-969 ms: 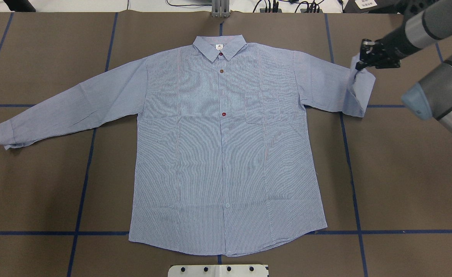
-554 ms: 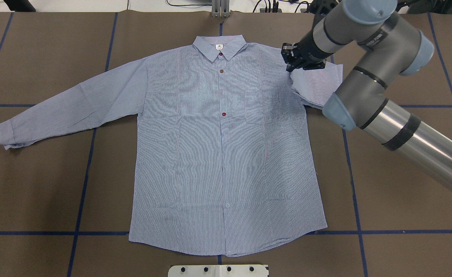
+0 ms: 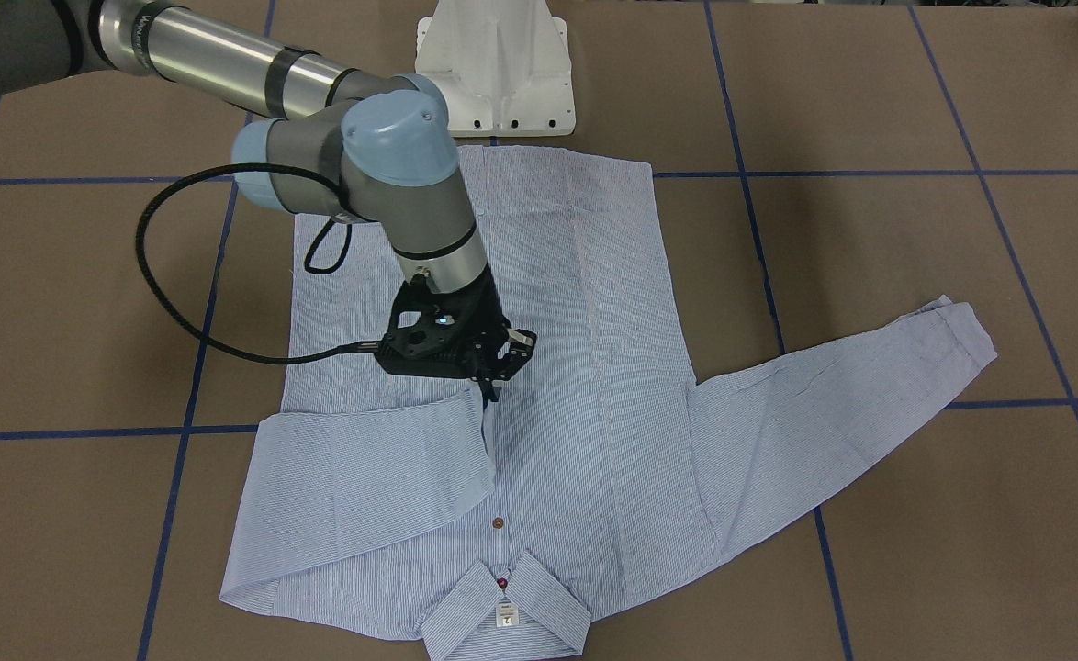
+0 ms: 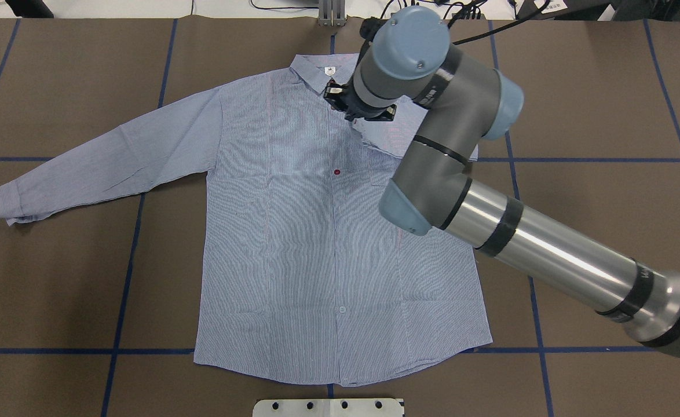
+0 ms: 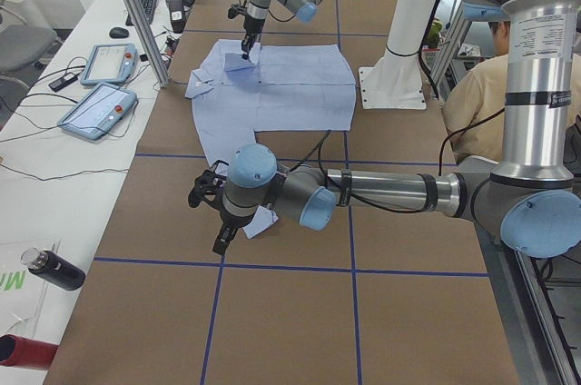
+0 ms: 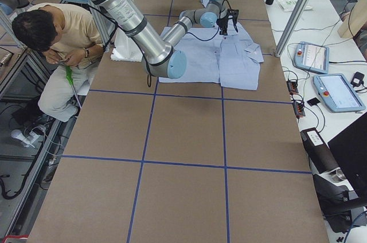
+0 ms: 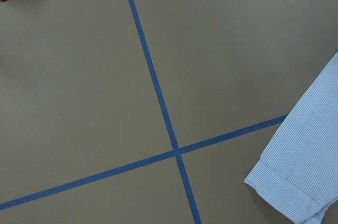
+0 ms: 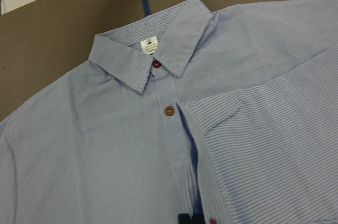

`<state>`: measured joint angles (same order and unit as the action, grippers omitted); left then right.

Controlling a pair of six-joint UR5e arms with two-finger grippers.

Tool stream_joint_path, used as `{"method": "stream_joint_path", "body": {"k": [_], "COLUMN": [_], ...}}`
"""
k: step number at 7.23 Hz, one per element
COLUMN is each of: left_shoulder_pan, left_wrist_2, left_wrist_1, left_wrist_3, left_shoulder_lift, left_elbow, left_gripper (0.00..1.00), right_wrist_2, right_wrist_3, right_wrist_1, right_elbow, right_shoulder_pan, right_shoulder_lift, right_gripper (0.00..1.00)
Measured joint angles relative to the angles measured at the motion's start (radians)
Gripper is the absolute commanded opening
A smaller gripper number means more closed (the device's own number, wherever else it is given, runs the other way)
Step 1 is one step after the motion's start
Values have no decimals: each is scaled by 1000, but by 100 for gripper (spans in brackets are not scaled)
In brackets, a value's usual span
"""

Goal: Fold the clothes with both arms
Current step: 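Lift the cuff with the right gripper and fold it across toward the collar, then lay the sleeve on the shirt front near the collar with the right gripper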

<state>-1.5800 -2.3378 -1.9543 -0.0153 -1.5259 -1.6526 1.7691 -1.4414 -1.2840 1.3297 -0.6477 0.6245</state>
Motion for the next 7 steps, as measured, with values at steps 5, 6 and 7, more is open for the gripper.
{"method": "stream_joint_path", "body": {"k": [5,6,7], "left_shoulder_pan": [1,2,3], "left_wrist_2": [0,0,0], "left_wrist_1": [0,0,0], "left_wrist_3": [0,0,0], "left_shoulder_lift": [1,1,1], "left_elbow": [1,1,1], "left_gripper": [100,100,100], "right_wrist_2": [-71,-72,-78], "right_wrist_3": [-44,-45,-50], "right_wrist_1": [4,5,7], "right_elbow": [-124,-147,-158], "right_shoulder_pan": [60,63,65], "right_shoulder_lift": [-120,-139,-151], "right_gripper": [0,0,0]}}
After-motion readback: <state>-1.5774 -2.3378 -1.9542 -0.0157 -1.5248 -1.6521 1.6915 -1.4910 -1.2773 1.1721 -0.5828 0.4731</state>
